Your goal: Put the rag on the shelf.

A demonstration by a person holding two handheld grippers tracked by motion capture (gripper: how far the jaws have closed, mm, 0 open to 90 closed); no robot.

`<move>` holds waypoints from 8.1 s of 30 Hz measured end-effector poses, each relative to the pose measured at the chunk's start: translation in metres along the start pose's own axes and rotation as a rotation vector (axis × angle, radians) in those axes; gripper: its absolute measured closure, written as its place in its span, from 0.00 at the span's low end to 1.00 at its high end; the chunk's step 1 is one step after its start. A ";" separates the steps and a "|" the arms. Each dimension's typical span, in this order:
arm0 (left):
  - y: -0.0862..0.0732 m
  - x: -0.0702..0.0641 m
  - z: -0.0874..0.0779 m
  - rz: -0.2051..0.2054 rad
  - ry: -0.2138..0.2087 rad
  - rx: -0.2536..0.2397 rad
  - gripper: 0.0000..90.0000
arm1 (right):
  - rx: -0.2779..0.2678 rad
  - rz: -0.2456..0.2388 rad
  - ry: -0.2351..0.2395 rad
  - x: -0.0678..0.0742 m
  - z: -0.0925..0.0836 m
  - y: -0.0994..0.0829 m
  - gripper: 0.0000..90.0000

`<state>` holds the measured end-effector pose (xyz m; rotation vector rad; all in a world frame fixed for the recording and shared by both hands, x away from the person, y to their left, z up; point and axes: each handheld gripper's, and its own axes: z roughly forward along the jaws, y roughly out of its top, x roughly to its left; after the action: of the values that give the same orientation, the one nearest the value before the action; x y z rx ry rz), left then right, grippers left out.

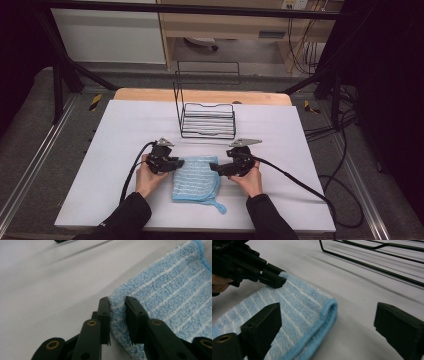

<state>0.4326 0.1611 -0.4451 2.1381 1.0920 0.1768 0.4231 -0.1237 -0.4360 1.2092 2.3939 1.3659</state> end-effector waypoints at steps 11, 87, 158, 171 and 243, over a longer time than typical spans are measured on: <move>0.000 -0.001 0.000 0.003 0.005 -0.002 0.82 | 0.076 0.028 -0.016 -0.001 0.030 0.004 0.55; 0.017 -0.038 -0.092 0.074 -0.034 -0.368 0.90 | -0.195 -0.071 0.032 0.049 -0.063 0.044 0.90; 0.131 -0.051 -0.171 0.101 -0.026 -0.827 0.91 | -0.633 -0.265 -0.128 0.082 -0.146 0.155 0.90; 0.152 -0.049 -0.186 0.097 -0.027 -0.894 0.91 | -0.694 -0.288 -0.136 0.084 -0.154 0.180 0.91; 0.245 -0.010 -0.167 0.099 0.079 -0.831 0.91 | -0.649 -0.232 -0.218 0.021 -0.126 0.264 0.90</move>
<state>0.5168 0.1497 -0.1604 1.4347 0.7579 0.6440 0.5021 -0.1219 -0.1534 0.8189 1.6702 1.6401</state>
